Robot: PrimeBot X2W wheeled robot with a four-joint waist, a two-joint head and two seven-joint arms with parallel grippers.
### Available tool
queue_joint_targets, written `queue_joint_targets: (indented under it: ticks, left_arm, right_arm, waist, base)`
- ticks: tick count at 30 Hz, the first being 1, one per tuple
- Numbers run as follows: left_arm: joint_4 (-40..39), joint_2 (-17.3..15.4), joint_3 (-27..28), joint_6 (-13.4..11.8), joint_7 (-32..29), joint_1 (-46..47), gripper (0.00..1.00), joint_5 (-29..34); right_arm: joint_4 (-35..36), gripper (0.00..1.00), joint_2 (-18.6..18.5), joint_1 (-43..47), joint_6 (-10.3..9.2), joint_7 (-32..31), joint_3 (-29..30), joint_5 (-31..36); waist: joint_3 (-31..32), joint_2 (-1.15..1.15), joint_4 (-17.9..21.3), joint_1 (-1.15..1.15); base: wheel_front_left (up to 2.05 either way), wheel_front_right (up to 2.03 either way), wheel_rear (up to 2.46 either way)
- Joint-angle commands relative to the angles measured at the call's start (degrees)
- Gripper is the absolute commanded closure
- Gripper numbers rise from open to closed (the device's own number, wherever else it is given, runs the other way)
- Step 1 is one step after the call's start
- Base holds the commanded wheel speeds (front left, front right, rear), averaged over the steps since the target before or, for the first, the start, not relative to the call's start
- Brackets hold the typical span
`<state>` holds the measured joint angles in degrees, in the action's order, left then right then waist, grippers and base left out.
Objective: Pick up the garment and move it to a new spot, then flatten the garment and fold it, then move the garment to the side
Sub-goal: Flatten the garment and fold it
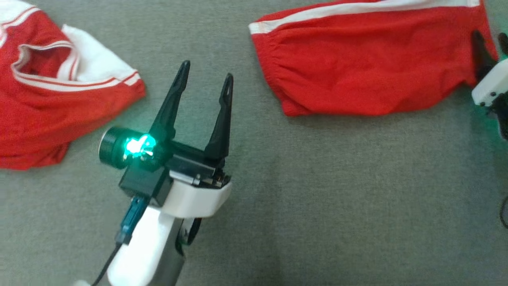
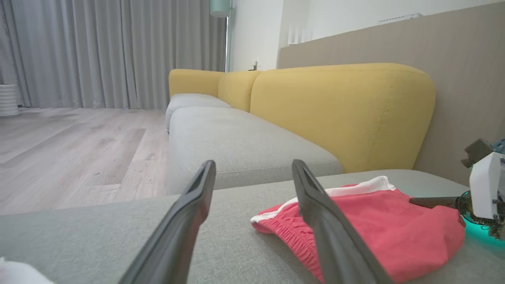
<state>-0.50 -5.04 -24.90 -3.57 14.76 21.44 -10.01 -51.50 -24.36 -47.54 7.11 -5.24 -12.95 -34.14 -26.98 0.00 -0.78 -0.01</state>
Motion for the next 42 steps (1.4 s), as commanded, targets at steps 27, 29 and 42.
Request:
queue_joint_targets:
  ticks: [27,29,42]
  left_arm:
    - [-2.3,2.1,4.5,2.2,0.2,-6.1,0.0,1.9]
    - [-2.2,2.1,4.2,2.1,0.2,-6.0,0.0,1.4]
    - [-1.8,2.2,3.7,0.6,0.2,-8.1,0.0,-0.4]
  right_arm:
    - [36.3,1.0,-3.5,7.7,0.37,-8.1,-8.1,6.0]
    - [39.5,0.97,-1.0,10.0,0.37,-10.3,-10.6,6.6]
    - [47.5,0.0,5.1,19.5,0.37,-4.1,-4.3,8.3]
  waist:
    - [8.1,0.0,-0.3,0.01]
    - [8.4,0.0,-0.7,0.01]
    - [13.3,0.0,-1.6,0.01]
  base:
    - [0.0,0.0,0.0]
    - [0.0,0.0,0.0]
    - [0.0,0.0,0.0]
